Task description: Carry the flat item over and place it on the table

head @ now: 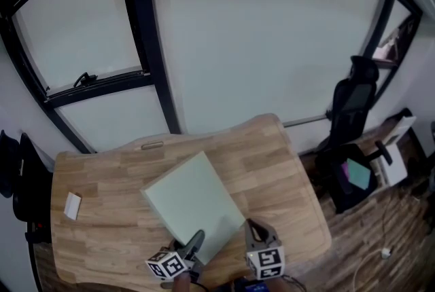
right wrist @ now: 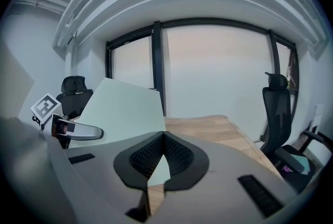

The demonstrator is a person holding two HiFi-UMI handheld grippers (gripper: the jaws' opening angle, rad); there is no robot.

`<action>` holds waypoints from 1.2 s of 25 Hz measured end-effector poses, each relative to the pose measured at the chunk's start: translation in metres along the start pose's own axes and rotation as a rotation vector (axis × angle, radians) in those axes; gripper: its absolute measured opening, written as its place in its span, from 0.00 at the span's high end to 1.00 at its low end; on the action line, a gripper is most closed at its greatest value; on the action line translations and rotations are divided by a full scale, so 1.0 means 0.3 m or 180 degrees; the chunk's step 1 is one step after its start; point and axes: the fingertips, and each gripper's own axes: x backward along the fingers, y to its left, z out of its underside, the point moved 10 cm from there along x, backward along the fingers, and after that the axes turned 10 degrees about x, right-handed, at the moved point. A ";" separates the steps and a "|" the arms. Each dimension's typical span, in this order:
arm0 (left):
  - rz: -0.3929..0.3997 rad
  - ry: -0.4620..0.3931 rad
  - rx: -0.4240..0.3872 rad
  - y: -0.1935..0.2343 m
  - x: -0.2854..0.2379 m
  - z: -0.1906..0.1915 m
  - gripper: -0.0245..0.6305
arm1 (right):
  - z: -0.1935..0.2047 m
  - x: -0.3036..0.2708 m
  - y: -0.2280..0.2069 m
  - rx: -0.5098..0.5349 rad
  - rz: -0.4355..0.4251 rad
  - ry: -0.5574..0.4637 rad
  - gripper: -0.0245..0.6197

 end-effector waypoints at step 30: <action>0.0054 0.0106 0.0572 0.084 -0.022 0.036 0.56 | 0.083 -0.012 0.012 -0.0092 -0.0021 0.0242 0.97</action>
